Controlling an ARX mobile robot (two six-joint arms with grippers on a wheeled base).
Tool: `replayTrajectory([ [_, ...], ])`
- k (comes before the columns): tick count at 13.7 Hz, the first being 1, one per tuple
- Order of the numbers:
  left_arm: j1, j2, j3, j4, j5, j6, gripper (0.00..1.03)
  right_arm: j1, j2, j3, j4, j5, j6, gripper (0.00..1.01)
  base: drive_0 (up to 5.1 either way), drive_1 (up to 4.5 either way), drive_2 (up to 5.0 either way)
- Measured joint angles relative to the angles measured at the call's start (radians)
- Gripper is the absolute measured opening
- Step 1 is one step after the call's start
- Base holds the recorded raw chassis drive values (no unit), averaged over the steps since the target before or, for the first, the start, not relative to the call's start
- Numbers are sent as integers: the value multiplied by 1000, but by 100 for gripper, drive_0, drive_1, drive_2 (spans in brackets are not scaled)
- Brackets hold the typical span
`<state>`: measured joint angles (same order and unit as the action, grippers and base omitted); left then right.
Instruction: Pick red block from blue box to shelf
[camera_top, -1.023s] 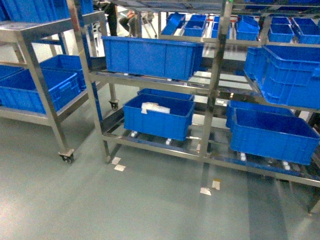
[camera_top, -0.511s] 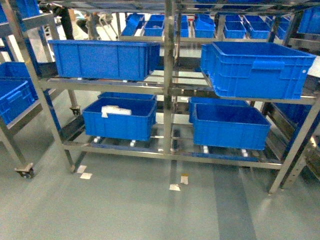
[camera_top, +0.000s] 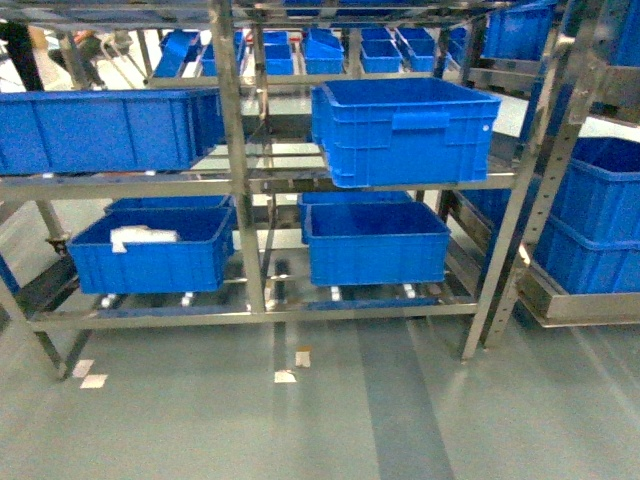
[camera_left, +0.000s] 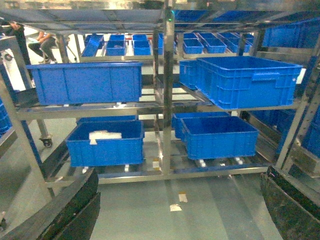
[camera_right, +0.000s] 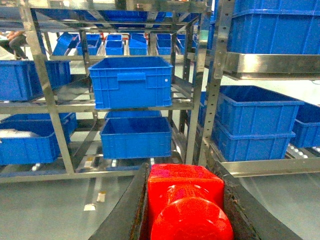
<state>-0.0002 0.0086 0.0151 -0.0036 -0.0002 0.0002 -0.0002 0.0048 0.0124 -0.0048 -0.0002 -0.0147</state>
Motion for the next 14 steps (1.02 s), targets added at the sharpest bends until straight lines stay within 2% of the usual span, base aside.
replayTrajectory([
  [1, -2, 0, 0, 0, 0, 0, 98, 0, 0, 0, -1, 0, 0, 28, -162, -162, -162],
  [5, -2, 0, 0, 2, 0, 0, 98, 0, 0, 0, 0, 0, 0, 28, 13, 412, -387],
  [11, -2, 0, 0, -1, 0, 0, 98, 0, 0, 0, -1, 0, 0, 28, 13, 444, -418],
  [14, -2, 0, 0, -3, -1, 0, 98, 0, 0, 0, 1, 0, 0, 28, 173, 605, -259],
])
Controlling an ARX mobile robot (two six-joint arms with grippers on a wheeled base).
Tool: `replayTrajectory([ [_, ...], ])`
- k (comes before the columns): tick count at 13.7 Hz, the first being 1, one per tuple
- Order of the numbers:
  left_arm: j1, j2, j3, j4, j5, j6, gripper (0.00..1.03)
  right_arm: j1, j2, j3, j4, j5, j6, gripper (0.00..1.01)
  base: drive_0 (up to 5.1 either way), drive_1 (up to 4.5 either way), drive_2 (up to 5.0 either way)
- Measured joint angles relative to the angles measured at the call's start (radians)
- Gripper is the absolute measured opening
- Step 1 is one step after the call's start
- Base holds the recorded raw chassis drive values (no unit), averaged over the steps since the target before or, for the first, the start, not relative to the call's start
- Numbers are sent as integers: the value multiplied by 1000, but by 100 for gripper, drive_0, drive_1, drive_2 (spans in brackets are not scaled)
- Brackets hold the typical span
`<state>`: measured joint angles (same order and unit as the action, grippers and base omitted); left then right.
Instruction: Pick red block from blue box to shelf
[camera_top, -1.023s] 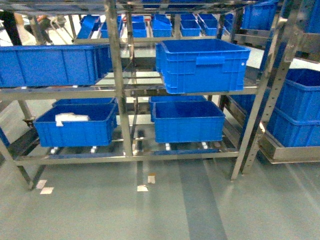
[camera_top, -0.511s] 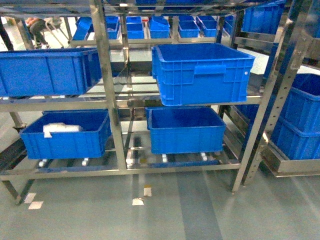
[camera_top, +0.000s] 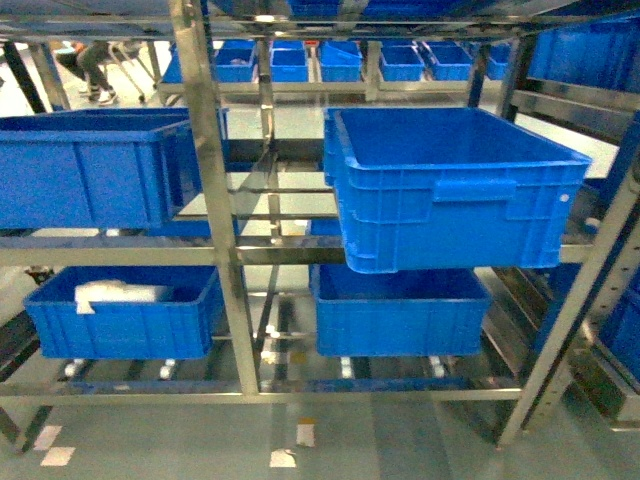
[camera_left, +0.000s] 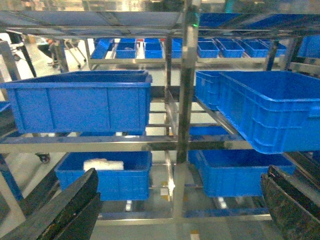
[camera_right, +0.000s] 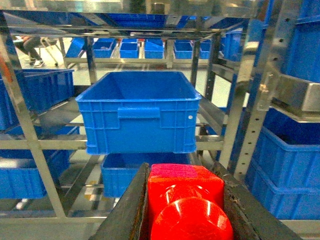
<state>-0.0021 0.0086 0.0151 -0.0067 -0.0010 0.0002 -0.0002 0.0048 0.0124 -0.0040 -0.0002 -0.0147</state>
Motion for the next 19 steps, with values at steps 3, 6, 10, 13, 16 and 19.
replayTrajectory([
  [3, 3, 0, 0, 5, 1, 0, 98, 0, 0, 0, 2, -1, 0, 28, -37, 395, -469],
  [6, 2, 0, 0, 9, 1, 0, 98, 0, 0, 0, 5, 0, 0, 28, 3, 435, -428],
  [10, 2, 0, 0, 0, 0, 0, 98, 0, 0, 0, -2, 0, 0, 28, 5, 330, -320],
  [13, 2, 0, 0, 6, 0, 0, 98, 0, 0, 0, 0, 0, 0, 28, 0, 0, 0],
  [16, 2, 0, 0, 2, 0, 0, 98, 0, 0, 0, -2, 0, 0, 28, 0, 0, 0],
  [19, 2, 0, 0, 2, 0, 0, 98, 0, 0, 0, -1, 0, 0, 28, 0, 0, 0],
])
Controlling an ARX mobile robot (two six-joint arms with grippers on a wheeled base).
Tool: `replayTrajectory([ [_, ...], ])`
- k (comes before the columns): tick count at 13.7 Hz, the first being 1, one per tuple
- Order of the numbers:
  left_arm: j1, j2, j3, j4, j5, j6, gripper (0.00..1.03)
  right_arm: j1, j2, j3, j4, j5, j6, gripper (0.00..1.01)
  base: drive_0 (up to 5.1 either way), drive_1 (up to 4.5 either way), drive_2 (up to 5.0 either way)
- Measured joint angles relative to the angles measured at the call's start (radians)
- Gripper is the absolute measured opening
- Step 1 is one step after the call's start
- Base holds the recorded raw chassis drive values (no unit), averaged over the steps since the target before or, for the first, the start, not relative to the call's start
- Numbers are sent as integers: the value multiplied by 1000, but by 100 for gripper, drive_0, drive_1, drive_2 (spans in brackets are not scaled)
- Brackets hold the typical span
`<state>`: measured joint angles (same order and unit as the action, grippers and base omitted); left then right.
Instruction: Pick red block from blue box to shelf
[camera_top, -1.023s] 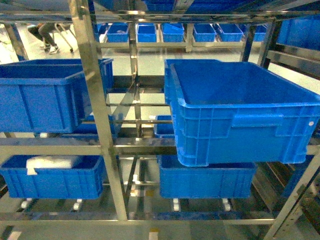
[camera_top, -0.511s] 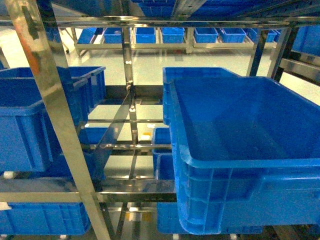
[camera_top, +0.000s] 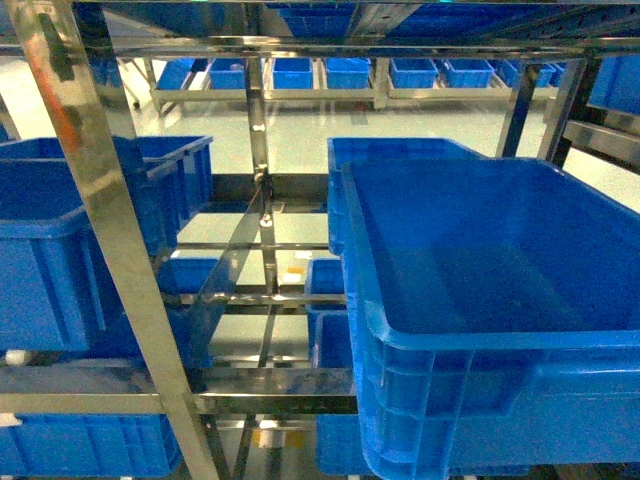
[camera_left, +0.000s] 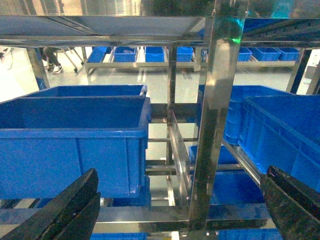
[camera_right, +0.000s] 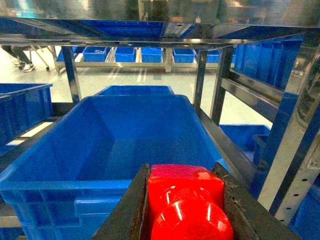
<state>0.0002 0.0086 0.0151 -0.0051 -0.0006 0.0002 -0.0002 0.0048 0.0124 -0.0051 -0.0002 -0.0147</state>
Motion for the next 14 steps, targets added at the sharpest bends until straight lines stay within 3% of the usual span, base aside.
replayTrajectory([
  [14, 0, 0, 0, 0, 0, 0, 98, 0, 0, 0, 0, 0, 0, 28, 0, 0, 0],
])
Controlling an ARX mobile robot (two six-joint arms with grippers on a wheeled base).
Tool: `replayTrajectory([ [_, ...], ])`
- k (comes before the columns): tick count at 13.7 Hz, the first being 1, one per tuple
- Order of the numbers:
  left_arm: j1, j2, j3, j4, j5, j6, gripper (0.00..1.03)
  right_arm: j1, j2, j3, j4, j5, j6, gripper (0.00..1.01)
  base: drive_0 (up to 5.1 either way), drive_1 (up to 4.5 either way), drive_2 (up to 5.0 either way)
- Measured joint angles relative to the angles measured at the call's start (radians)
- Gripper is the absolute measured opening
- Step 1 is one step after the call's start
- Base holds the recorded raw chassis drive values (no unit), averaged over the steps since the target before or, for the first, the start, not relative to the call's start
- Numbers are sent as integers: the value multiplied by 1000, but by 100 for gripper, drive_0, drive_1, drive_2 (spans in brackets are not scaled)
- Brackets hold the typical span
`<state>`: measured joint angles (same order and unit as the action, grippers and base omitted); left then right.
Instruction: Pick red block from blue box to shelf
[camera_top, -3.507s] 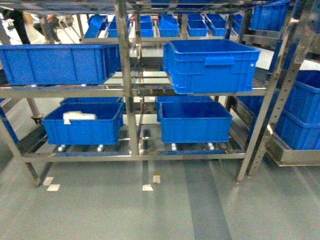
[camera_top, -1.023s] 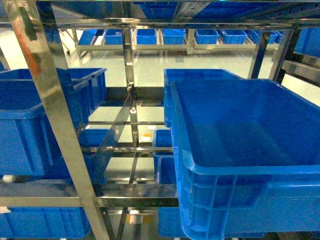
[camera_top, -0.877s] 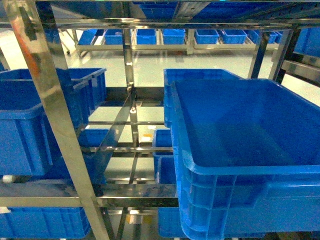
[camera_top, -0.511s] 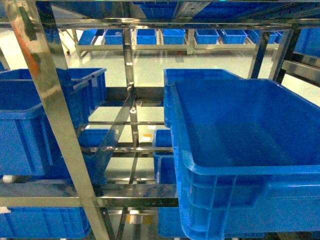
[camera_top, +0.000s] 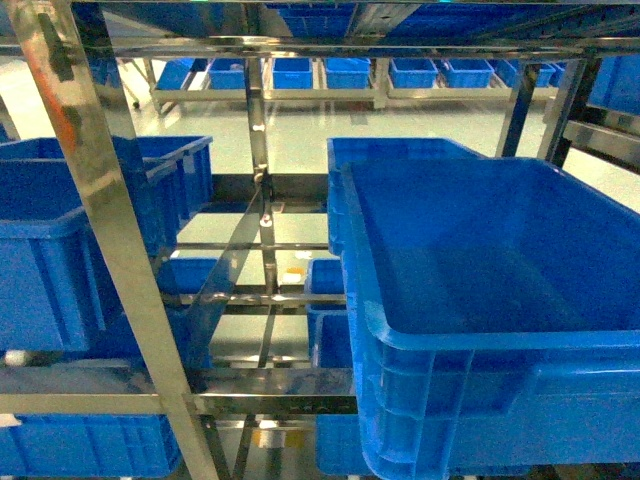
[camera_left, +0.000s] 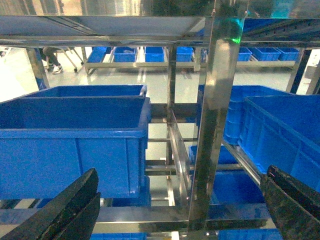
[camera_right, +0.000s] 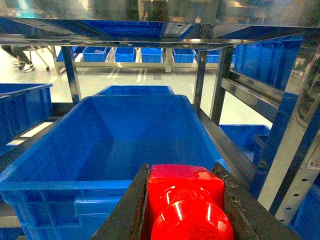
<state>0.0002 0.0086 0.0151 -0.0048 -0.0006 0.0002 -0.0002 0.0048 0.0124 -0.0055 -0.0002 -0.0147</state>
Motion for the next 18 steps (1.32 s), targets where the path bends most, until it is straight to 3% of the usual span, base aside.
replayTrajectory([
  [5, 0, 0, 0, 0, 0, 0, 98, 0, 0, 0, -1, 0, 0, 28, 0, 0, 0],
  [6, 0, 0, 0, 0, 0, 0, 98, 10, 56, 35, -117, 1, -34, 28, 0, 0, 0],
  [7, 0, 0, 0, 0, 0, 0, 98, 26, 193, 66, -124, 9, -43, 28, 0, 0, 0],
  [8, 0, 0, 0, 0, 0, 0, 98, 27, 323, 95, -63, 8, -34, 28, 0, 0, 0],
  [11, 0, 0, 0, 1, 0, 0, 98, 36, 784, 238, 176, -27, 50, 28, 0, 0, 0],
  [13, 0, 0, 0, 1, 0, 0, 98, 90, 1122, 385, 342, -35, 78, 28, 0, 0, 0],
  [15, 0, 0, 0, 1, 0, 0, 98, 148, 1448, 589, 432, 10, 98, 28, 0, 0, 0],
  [18, 0, 0, 0, 1, 0, 0, 98, 179, 1757, 789, 449, 114, 143, 60, 0, 0, 0],
])
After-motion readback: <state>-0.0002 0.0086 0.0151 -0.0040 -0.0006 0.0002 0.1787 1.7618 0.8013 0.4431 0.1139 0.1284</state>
